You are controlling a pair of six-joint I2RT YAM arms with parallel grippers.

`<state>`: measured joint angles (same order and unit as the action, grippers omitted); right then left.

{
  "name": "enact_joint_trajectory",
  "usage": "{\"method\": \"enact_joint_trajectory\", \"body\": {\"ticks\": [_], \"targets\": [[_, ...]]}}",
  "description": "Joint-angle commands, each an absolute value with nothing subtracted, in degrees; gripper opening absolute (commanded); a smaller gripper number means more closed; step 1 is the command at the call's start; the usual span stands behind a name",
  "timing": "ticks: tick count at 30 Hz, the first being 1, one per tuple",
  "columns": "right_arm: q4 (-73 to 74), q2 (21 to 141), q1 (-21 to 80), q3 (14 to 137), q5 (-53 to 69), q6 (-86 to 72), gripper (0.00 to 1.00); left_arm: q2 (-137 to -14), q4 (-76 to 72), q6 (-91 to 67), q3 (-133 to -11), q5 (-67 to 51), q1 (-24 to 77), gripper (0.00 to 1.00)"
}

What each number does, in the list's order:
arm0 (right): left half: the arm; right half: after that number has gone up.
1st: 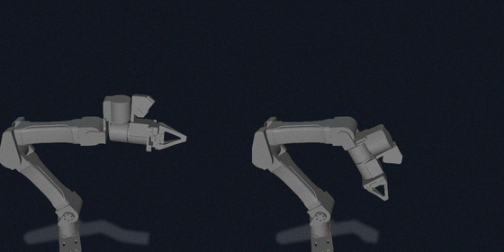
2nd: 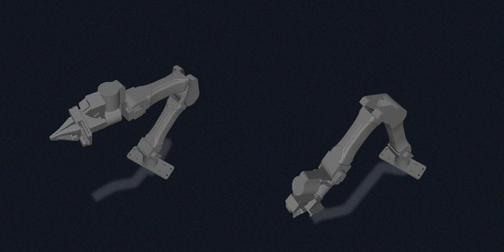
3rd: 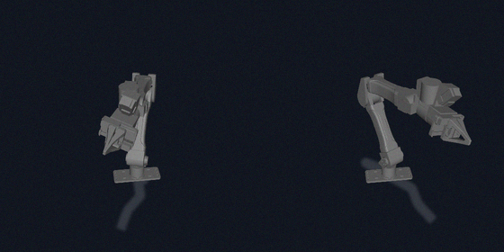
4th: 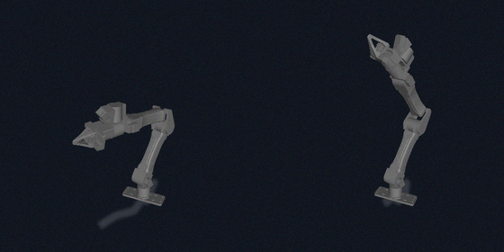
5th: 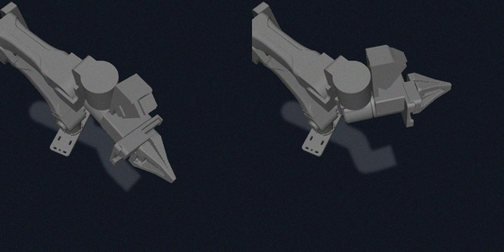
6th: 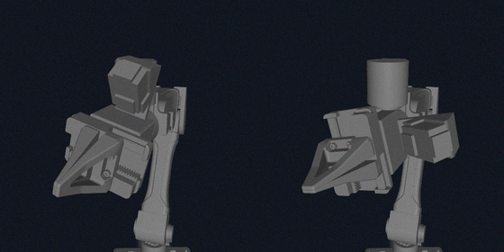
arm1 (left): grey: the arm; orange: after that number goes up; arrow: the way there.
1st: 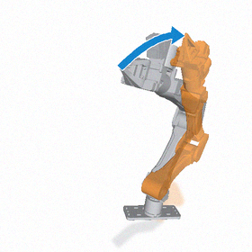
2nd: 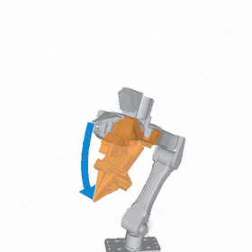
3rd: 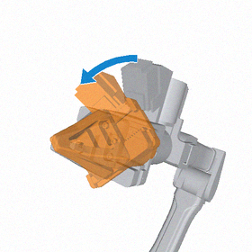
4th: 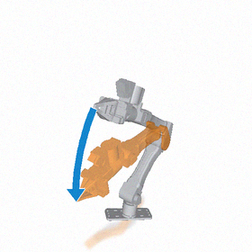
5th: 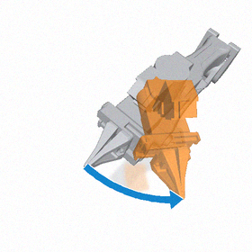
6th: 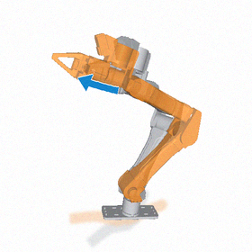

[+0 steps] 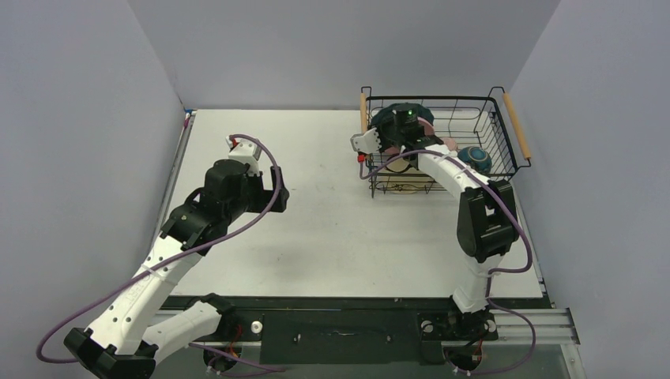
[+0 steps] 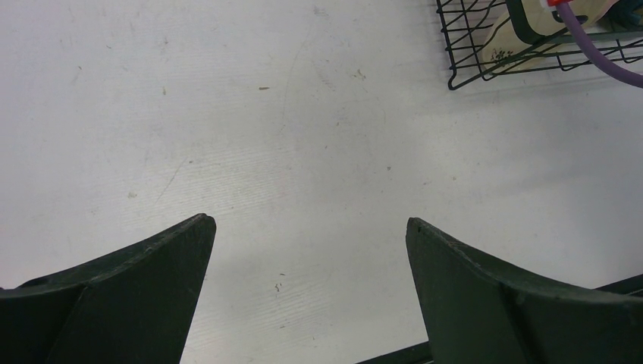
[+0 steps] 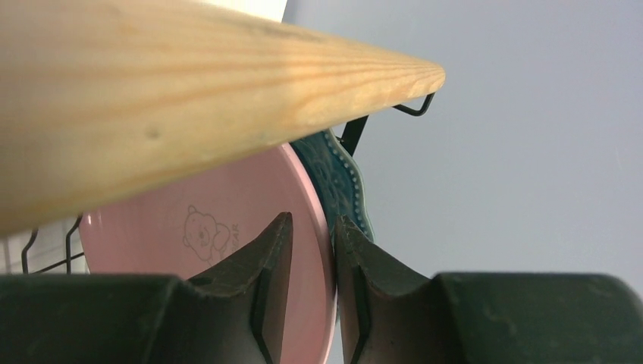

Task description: Load the mixed dishes into the dish rack

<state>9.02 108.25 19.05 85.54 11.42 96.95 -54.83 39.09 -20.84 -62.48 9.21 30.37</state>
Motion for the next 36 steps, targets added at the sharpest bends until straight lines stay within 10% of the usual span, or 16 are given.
{"method": "enact_joint_trajectory", "body": {"ticks": [1,19,36], "targets": [[10.5,107.0,19.1,81.9,11.1,96.2,0.24,-54.0,35.8,-21.5,-62.5,9.8,31.2,0.97],[6.5,100.5,18.8,77.0,16.9,85.8,0.17,-53.8,35.3,-22.0,-62.1,9.2,31.4,0.96],[-2.3,99.7,18.3,80.5,11.0,70.8,0.65,-53.6,34.8,-22.5,-62.1,8.3,31.5,0.97]]}}
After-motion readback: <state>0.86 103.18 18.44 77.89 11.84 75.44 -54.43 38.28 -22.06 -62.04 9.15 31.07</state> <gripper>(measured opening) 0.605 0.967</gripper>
